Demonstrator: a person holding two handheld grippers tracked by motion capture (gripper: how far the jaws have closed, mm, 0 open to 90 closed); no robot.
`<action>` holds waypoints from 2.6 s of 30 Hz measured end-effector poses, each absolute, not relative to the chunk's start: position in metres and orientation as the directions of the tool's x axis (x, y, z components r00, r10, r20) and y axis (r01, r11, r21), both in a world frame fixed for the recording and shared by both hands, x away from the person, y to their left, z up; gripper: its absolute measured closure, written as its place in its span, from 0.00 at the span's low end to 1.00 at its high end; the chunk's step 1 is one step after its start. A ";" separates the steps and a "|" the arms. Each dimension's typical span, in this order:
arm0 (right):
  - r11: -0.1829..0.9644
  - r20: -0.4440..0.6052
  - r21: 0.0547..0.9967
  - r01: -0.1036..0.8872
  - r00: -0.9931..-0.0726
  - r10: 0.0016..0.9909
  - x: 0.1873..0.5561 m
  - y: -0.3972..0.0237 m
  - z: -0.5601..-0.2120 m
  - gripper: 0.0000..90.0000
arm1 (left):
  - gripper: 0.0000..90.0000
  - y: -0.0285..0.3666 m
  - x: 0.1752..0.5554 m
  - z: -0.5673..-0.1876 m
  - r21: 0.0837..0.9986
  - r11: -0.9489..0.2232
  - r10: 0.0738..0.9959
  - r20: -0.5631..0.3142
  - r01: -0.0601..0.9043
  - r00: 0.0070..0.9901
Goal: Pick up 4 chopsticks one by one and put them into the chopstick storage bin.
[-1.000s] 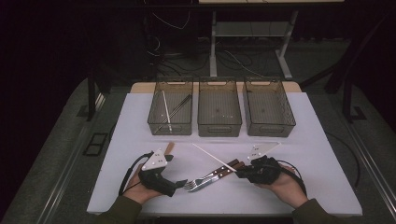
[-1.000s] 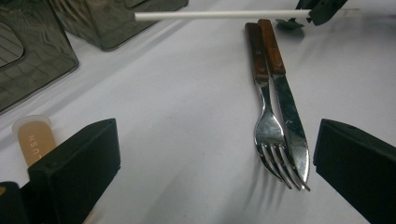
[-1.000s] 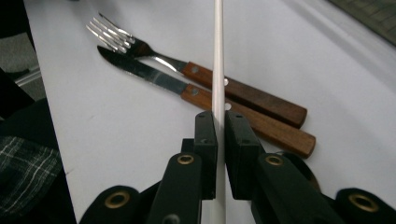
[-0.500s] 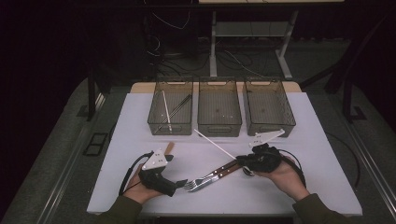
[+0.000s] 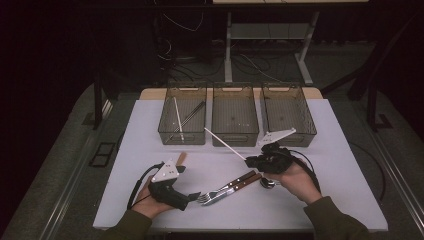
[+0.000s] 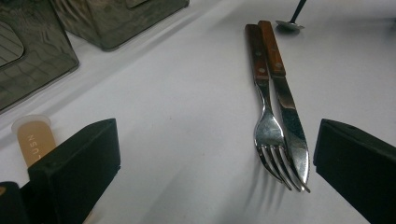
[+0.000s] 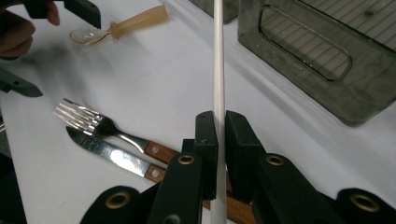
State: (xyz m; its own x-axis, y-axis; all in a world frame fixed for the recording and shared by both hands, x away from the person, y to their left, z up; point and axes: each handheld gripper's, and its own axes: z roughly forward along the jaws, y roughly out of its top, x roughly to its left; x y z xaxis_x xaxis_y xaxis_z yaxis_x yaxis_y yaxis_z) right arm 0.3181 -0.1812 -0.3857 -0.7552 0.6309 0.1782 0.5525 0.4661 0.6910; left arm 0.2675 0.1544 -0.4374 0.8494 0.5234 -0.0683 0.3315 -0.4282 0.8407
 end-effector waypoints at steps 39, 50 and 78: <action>0.437 0.153 0.697 0.569 -0.713 0.685 0.401 -0.111 -0.337 0.94 | 0.00 0.154 0.267 -0.436 0.845 -0.423 0.516 -0.072 0.327 0.854; 0.432 0.151 0.683 0.589 -0.693 0.705 0.430 -0.085 -0.335 0.94 | 0.00 0.154 0.267 -0.435 0.847 -0.422 0.510 -0.071 0.322 0.857; 0.426 0.145 0.617 0.661 -0.628 0.765 0.497 -0.011 -0.361 0.94 | 0.00 0.154 0.267 -0.433 0.856 -0.409 0.502 -0.076 0.314 0.861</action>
State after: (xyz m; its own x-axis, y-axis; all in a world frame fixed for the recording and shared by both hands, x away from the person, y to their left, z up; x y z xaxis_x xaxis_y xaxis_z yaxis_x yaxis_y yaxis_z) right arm 0.4967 -0.0109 -0.3608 -0.6281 0.7645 0.1447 0.6612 0.4264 0.6173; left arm 0.2668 0.1537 -0.4332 0.8614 0.5022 -0.0762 0.3145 -0.4095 0.8564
